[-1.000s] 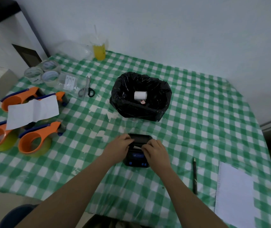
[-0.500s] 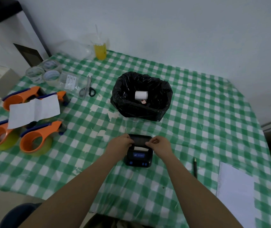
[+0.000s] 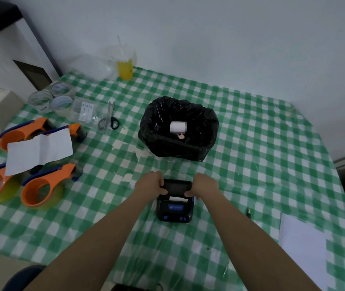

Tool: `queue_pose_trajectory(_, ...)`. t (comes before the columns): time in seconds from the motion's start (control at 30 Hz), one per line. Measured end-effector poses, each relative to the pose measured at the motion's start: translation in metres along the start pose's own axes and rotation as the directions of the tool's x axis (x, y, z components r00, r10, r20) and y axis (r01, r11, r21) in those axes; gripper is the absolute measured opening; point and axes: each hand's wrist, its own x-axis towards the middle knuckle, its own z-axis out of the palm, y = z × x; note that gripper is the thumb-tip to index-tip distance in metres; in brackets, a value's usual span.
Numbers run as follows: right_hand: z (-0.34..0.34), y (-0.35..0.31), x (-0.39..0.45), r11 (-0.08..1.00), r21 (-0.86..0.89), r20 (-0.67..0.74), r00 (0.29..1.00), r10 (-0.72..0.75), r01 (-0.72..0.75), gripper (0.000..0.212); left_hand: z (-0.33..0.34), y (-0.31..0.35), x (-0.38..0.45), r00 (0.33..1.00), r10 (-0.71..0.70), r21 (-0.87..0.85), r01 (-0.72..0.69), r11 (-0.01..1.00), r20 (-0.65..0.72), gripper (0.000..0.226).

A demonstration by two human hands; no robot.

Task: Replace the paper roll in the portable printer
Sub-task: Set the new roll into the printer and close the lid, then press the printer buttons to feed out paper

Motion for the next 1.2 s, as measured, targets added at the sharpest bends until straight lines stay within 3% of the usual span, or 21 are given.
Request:
queue_pose_trajectory(0.13, 0.004, 0.002, 0.009, 1.0, 0.019, 0.054, 0.999, 0.008, -0.009, 0.036, -0.003, 0.016, 0.008, 0.997, 0.016, 0.279, -0.036, 0.96, 0.072, 0.033)
queue_pose_trajectory(0.27, 0.005, 0.004, 0.015, 0.999, 0.037, 0.08, 0.997, 0.013, -0.016, 0.036, 0.003, 0.016, 0.013, 0.996, -0.034, 0.37, 0.002, 0.929, 0.08, 0.044)
queue_pose_trajectory(0.4, 0.007, 0.012, 0.011, 0.994, 0.105, 0.063, 0.997, -0.048, 0.041, 0.044, 0.001, 0.009, 0.009, 0.998, -0.047, 0.271, 0.032, 0.962, 0.05, 0.045)
queue_pose_trajectory(0.47, 0.018, 0.022, 0.004, 0.971, 0.224, -0.024, 0.997, -0.076, 0.08, 0.044, 0.004, 0.002, 0.004, 0.999, -0.037, 0.158, 0.035, 0.987, 0.013, 0.043)
queue_pose_trajectory(0.57, 0.046, 0.038, -0.011, 0.844, 0.517, -0.208, 0.977, -0.037, 0.142, 0.037, 0.016, -0.011, -0.008, 0.997, -0.025, -0.11, 0.017, 0.994, -0.074, 0.04)
queue_pose_trajectory(0.67, 0.071, 0.048, -0.023, 0.698, 0.69, -0.278, 0.96, 0.015, 0.189, 0.026, 0.03, -0.025, -0.022, 0.988, -0.031, -0.29, -0.013, 0.957, -0.148, 0.033)
queue_pose_trajectory(0.77, 0.088, 0.049, -0.031, 0.675, 0.707, -0.321, 0.946, 0.041, 0.211, 0.018, 0.041, -0.034, -0.036, 0.984, -0.048, -0.373, -0.019, 0.928, -0.169, 0.031)
queue_pose_trajectory(1.0, 0.122, 0.044, -0.052, 0.572, 0.788, -0.343, 0.934, 0.103, 0.227, 0.018, 0.059, -0.038, -0.061, 0.998, -0.031, -0.437, 0.005, 0.899, -0.053, 0.056)
queue_pose_trajectory(1.2, 0.132, 0.047, -0.058, 0.575, 0.785, -0.348, 0.932, 0.102, 0.23, 0.023, 0.067, -0.031, -0.064, 0.991, -0.032, -0.43, -0.028, 0.902, -0.131, 0.05)
